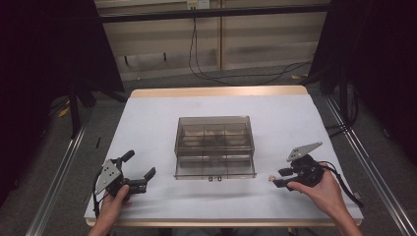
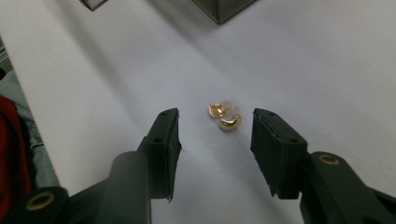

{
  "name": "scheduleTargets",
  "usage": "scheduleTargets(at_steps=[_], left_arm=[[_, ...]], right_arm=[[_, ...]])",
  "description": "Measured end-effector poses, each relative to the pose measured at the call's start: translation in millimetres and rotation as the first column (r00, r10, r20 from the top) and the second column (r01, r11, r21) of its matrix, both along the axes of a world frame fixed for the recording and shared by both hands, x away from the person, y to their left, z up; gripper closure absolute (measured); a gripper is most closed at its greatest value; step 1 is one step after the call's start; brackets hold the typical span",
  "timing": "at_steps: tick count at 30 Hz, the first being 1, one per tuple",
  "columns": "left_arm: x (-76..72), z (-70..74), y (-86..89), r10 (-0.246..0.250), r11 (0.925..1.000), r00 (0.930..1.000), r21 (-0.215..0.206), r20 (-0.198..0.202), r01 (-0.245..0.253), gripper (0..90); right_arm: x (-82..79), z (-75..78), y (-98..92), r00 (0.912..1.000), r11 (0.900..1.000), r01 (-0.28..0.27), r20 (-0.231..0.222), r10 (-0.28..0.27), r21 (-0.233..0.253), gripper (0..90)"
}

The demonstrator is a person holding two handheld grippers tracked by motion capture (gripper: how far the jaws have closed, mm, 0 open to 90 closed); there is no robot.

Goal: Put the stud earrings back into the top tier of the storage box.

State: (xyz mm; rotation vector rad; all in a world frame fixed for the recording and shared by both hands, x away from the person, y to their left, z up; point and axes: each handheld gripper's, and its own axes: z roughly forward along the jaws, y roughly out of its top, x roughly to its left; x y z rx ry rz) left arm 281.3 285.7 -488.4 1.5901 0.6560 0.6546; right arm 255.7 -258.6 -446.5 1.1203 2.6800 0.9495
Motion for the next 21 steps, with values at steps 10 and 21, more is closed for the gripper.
scheduleTargets(at_steps=[10, 21], left_arm=[[0.0, 0.0, 0.1, 0.000, 1.0000, 1.0000, 0.000, 0.000, 0.000, 0.8], [-0.1, 0.0, 0.0, 0.000, 1.0000, 1.0000, -0.001, 0.000, 0.000, 0.8]], right_arm=[[17.1, 7.8, 17.2, 0.9931, 0.991, -0.078, -0.096, 0.068, -0.106, 68.4], [36.8, 12.2, 29.7, 0.9782, 0.969, -0.146, -0.175, 0.112, -0.199, 80.8]])
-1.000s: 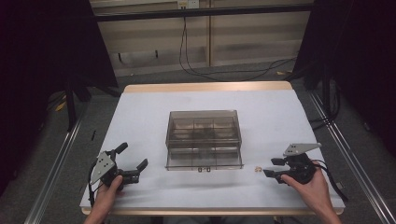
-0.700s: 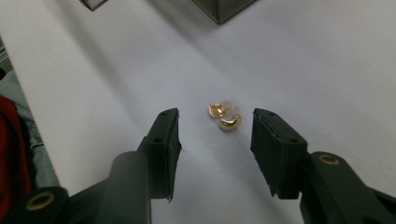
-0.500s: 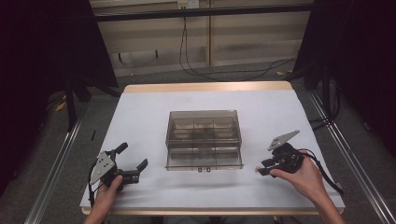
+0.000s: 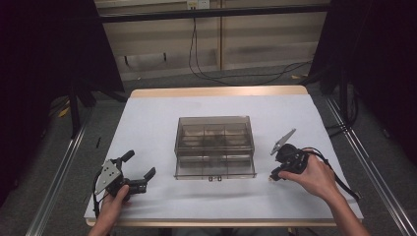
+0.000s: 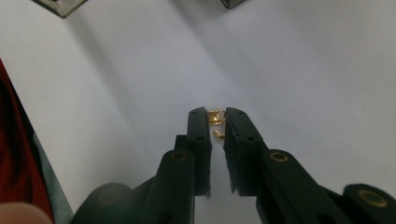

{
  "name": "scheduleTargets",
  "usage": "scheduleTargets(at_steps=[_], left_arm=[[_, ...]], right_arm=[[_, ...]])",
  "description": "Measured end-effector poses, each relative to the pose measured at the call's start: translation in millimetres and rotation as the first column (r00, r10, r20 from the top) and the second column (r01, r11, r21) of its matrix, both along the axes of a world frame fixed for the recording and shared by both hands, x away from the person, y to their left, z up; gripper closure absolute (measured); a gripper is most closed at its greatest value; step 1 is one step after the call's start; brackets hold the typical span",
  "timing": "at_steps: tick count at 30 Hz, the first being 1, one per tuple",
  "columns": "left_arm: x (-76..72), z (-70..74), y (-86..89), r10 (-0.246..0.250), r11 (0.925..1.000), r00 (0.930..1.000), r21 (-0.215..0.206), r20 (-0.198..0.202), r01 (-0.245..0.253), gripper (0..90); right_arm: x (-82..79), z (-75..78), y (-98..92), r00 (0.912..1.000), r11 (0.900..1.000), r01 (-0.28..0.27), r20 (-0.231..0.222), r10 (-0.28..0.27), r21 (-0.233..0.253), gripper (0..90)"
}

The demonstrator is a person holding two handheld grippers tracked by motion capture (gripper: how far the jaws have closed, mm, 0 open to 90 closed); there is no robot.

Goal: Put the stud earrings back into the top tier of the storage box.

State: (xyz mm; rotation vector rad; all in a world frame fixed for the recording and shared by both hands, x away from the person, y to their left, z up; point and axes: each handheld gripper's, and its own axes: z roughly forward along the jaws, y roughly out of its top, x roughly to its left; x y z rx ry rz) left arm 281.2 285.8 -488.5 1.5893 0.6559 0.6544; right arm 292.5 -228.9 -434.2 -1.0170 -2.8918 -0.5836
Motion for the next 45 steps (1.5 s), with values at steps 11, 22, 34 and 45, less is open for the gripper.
scheduleTargets(at_steps=[11, 22, 34, 45], left_arm=[[0.0, 0.1, 0.6, 0.000, 1.0000, 1.0000, 0.010, 0.002, 0.000, 0.8], [0.1, 0.0, 0.0, 0.003, 1.0000, 1.0000, -0.001, 0.001, -0.003, 0.8], [0.0, 0.1, 0.7, 0.000, 1.0000, 1.0000, 0.009, 0.002, 0.000, 0.8], [0.0, 0.1, 0.8, 0.003, 1.0000, 1.0000, 0.008, 0.005, -0.003, 0.7]], right_arm=[[13.1, -2.4, 16.0, 0.9981, 0.996, -0.035, -0.054, 0.030, -0.087, 83.6], [17.6, -7.3, 20.3, 0.9966, 0.991, -0.050, -0.071, 0.042, -0.123, 82.1], [18.3, -7.9, 19.0, 0.9980, 0.994, -0.031, -0.058, 0.025, -0.105, 85.1], [12.5, -3.7, 6.9, 1.0000, 1.000, 0.002, -0.006, -0.002, -0.008, 85.1]])
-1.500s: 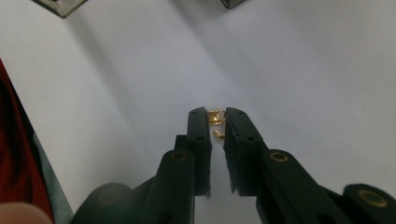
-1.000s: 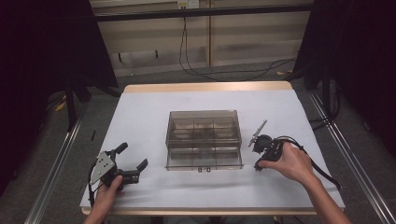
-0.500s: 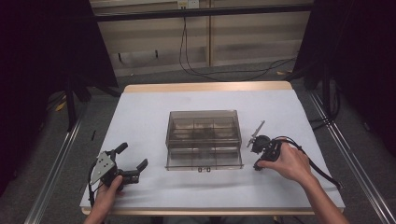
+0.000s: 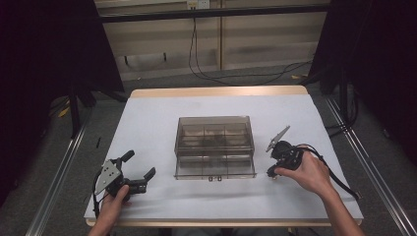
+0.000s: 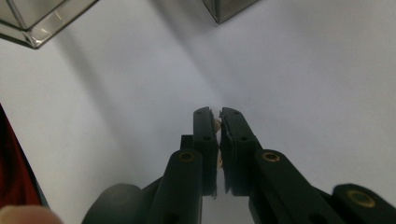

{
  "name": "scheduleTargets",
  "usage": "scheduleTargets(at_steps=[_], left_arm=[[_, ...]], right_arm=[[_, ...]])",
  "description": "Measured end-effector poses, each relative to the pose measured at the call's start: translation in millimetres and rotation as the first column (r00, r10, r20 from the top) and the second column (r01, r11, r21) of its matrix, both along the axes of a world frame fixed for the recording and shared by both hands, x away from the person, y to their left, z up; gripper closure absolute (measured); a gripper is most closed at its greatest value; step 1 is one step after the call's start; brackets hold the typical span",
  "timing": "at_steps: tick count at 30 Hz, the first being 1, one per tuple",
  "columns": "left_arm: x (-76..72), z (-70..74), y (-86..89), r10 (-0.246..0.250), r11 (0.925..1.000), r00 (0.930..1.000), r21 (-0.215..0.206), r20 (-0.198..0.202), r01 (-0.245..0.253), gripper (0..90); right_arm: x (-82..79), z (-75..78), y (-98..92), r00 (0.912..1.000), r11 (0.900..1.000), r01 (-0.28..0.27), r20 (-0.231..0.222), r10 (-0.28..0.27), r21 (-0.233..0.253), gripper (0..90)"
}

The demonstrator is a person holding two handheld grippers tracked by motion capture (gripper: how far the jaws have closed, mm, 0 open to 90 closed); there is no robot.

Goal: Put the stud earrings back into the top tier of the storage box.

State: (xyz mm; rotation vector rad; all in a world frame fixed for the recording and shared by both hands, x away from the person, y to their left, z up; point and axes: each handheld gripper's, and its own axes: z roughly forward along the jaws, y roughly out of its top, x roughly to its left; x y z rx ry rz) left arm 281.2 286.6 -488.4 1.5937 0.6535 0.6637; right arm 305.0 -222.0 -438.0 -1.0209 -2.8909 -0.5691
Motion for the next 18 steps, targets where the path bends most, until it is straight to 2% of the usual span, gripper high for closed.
scheduleTargets(at_steps=[4, 8, 9, 12, 18], left_arm=[[-0.1, 0.0, 0.0, 0.000, 1.0000, 1.0000, 0.000, 0.001, 0.000, 0.8], [0.0, 0.0, 0.0, -0.001, 1.0000, 1.0000, 0.000, 0.000, 0.001, 0.7], [0.0, 0.0, 0.0, -0.001, 1.0000, 1.0000, 0.000, 0.000, 0.001, 0.7], [-0.1, -0.1, 0.1, -0.001, 1.0000, 1.0000, -0.002, 0.001, 0.001, 0.7], [0.0, -0.1, 0.1, -0.001, 1.0000, 1.0000, -0.002, 0.001, 0.001, 0.7]], right_arm=[[-0.6, 1.7, -5.3, 0.9999, 1.000, 0.008, 0.012, -0.008, 0.014, 85.2], [-3.9, 7.6, -15.2, 0.9986, 0.997, 0.032, 0.039, -0.035, 0.074, 85.2], [-3.9, 7.6, -15.2, 0.9986, 0.997, 0.032, 0.039, -0.035, 0.074, 85.2], [-6.4, 15.0, -23.5, 0.9970, 0.991, 0.044, 0.057, -0.052, 0.130, 85.2], [-9.3, 26.8, -33.2, 0.9939, 0.982, 0.051, 0.087, -0.068, 0.183, 85.2]])
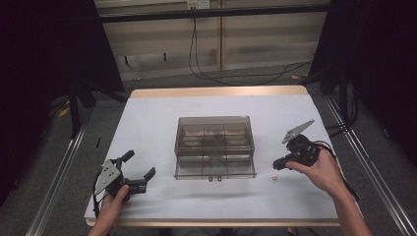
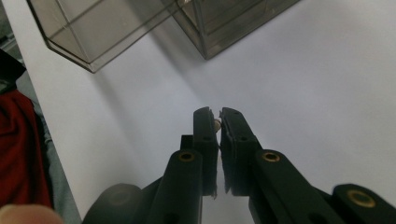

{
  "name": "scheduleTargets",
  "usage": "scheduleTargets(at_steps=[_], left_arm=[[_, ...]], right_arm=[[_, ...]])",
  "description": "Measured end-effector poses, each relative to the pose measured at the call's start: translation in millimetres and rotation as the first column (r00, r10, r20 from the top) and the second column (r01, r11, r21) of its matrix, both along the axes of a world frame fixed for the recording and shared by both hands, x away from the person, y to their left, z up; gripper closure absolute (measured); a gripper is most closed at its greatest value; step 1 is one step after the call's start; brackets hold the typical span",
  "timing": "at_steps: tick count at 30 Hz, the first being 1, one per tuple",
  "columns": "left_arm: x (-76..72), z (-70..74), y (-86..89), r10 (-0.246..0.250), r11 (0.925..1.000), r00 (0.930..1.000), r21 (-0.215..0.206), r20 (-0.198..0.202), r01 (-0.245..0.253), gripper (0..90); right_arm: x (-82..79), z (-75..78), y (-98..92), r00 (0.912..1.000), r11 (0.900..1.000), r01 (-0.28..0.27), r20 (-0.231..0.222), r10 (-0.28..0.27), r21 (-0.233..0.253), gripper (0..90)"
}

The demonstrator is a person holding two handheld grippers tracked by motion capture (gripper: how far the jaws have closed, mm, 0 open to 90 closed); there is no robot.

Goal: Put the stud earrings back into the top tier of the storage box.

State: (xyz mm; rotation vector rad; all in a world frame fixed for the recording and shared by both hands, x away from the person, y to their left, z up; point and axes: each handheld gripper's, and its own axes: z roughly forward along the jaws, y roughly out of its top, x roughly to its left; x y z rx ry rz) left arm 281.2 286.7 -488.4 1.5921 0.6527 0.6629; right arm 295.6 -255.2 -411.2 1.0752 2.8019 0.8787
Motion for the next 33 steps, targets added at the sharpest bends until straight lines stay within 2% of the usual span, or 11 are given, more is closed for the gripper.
scheduleTargets(at_steps=[5, 6, 8, 12, 13, 14, 19, 22, 23, 30, 33], left_arm=[[0.0, 0.0, 0.0, 0.000, 1.0000, 1.0000, -0.001, -0.001, 0.000, 0.7], [-0.1, -0.2, -0.8, 0.001, 0.9999, 1.0000, -0.013, -0.003, -0.001, 0.7], [0.0, 0.0, 0.0, 0.000, 1.0000, 1.0000, 0.000, -0.001, 0.000, 0.7], [0.0, 0.0, 0.0, 0.000, 1.0000, 1.0000, -0.001, -0.001, 0.000, 0.7], [-0.1, -0.2, -0.9, 0.001, 0.9999, 1.0000, -0.014, -0.003, -0.001, 0.7], [0.0, 0.0, -0.1, 0.001, 1.0000, 1.0000, 0.000, 0.000, -0.001, 0.7], [0.2, -0.1, -0.5, 0.002, 0.9999, 1.0000, -0.012, -0.005, -0.002, 0.7], [0.1, 0.1, -0.1, 0.001, 1.0000, 1.0000, 0.002, -0.001, -0.001, 0.7], [0.0, -0.3, -1.5, 0.003, 0.9998, 1.0000, -0.021, -0.005, -0.003, 0.7], [0.1, -0.2, -0.8, 0.000, 0.9999, 1.0000, -0.012, -0.006, -0.001, 0.7], [0.1, -0.1, -0.9, 0.000, 0.9999, 1.0000, -0.012, -0.006, 0.000, 0.7]], right_arm=[[-2.2, 9.3, -8.3, 0.9994, 0.999, -0.004, 0.034, 0.002, 0.048, 85.2], [-3.1, 13.1, -11.2, 0.9986, 0.998, -0.009, 0.053, 0.005, 0.068, 85.1], [-4.4, 16.6, -12.9, 0.9980, 0.997, -0.008, 0.062, 0.003, 0.081, 85.1], [-6.0, 22.0, -13.9, 0.9969, 0.995, -0.008, 0.078, 0.000, 0.101, 85.1], [-6.5, 23.5, -13.6, 0.9966, 0.994, -0.008, 0.083, -0.001, 0.109, 85.1], [-6.7, 26.7, -12.8, 0.9951, 0.993, -0.017, 0.099, 0.005, 0.115, 85.2], [-4.8, 33.1, -7.5, 0.9934, 0.990, -0.027, 0.114, 0.012, 0.135, 85.2], [-2.2, 40.3, -2.7, 0.9898, 0.986, -0.044, 0.140, 0.022, 0.158, 85.2], [-1.3, 44.4, 0.5, 0.9876, 0.983, -0.058, 0.154, 0.031, 0.172, 85.2], [2.7, 51.1, 6.9, 0.9834, 0.974, -0.083, 0.176, 0.045, 0.212, 85.3], [3.5, 54.9, 10.6, 0.9813, 0.974, -0.091, 0.186, 0.051, 0.210, 85.3]])
